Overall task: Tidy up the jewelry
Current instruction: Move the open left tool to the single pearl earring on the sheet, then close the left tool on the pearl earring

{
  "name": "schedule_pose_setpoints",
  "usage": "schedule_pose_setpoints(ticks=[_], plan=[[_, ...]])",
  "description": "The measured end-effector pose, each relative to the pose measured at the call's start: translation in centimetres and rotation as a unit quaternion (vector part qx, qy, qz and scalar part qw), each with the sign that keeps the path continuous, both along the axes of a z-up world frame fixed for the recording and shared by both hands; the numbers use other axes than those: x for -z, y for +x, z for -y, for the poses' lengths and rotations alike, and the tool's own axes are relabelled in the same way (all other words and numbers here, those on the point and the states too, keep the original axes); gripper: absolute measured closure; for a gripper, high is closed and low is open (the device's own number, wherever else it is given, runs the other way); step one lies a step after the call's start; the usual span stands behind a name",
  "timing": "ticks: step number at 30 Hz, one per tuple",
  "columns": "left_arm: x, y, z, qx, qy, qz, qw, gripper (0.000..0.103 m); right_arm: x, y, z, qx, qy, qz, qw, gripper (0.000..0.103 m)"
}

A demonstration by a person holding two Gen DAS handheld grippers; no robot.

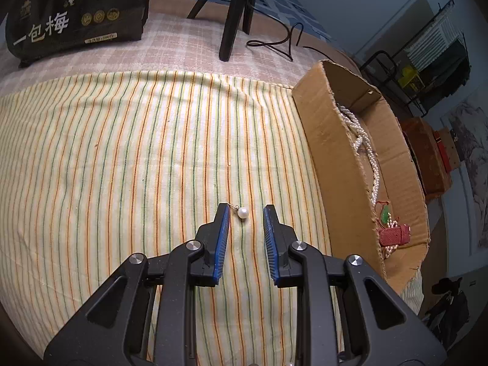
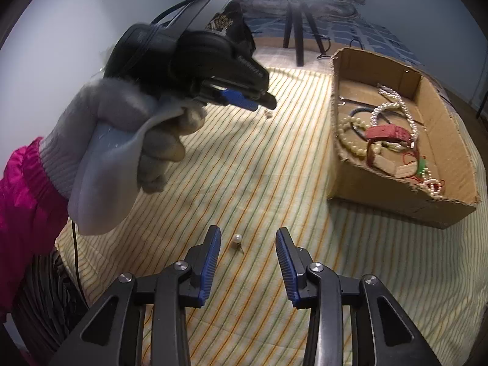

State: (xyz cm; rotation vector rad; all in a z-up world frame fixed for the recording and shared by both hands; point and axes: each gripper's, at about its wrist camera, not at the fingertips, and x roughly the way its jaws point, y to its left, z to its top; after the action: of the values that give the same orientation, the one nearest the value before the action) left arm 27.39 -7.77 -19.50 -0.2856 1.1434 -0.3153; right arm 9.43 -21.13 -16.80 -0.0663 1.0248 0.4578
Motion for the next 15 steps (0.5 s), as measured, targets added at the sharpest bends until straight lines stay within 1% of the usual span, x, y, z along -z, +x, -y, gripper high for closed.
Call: schedule_pose_setpoints(ticks=[8, 12, 15], plan=[[1.0, 1.0, 0.4, -0.007, -0.003, -0.009, 0.9999, 0.081, 1.3, 0.1, -0.5, -0.012, -0.006, -0.008, 1.000, 0.069], [1.5, 1.1, 0.9, -0.005, 0.010, -0.010, 0.9999, 0.081, 1.9, 0.9, -0.7, -0.014, -0.010, -0.012, 1.000, 0.070], [1.7, 1.2, 1.0, -0.006, 0.024, -0.008, 0.9997, 0.088, 2.4, 1.1, -1.0, -0.016, -0.013, -0.014, 1.000, 0.071]])
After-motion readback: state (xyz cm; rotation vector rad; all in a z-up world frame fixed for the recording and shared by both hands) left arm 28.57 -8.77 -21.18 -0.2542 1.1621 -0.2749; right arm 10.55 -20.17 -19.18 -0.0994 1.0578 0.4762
